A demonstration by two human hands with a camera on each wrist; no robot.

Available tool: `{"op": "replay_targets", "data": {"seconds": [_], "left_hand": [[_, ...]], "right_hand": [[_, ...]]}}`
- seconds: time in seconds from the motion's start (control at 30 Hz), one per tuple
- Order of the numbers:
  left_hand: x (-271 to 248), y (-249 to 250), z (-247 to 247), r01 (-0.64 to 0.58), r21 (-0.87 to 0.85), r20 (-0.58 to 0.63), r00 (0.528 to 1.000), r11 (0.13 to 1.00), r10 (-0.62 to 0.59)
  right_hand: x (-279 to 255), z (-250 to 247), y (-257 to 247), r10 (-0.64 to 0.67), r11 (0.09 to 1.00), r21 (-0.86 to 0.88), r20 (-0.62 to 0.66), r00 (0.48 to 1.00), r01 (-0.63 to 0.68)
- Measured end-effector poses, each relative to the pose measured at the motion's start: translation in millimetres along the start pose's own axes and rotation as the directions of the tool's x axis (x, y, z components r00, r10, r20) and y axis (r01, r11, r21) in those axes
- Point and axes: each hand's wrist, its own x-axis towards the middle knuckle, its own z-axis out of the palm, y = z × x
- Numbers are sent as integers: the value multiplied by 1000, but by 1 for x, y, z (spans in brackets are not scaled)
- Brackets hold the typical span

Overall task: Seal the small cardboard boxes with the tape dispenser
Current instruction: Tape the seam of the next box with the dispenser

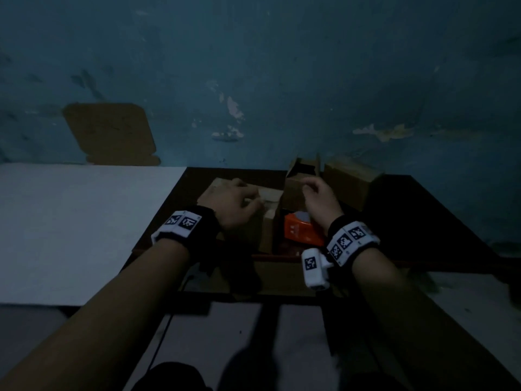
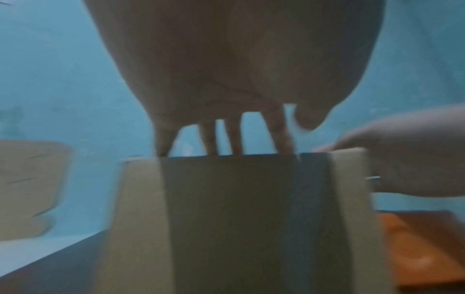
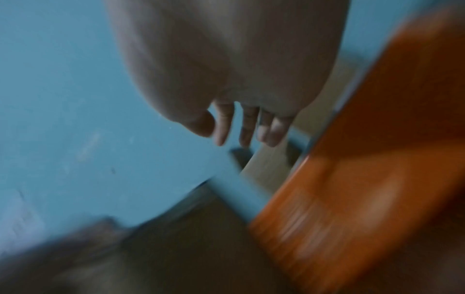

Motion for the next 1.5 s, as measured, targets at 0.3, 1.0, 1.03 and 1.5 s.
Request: {"op": "replay_targets", "data": {"seconds": [0.3, 1.0, 1.03, 1.5], "left_hand": [[12, 32, 23, 151, 82, -12, 989, 985, -150], [9, 1, 20, -6, -100, -86, 996, 995, -2], [10, 3, 20, -23, -114, -74, 997, 993, 14], [15, 12, 35, -91, -434, -194, 981, 896, 6]], "right_hand": [[-14, -42, 27, 84, 575, -810, 198, 977, 115], [-24, -93, 14, 43, 714, -673, 317, 947, 193], [-24, -91, 11, 30, 726, -656, 326, 945, 203], [-20, -80, -16, -75, 782, -562, 348, 934, 272]]}}
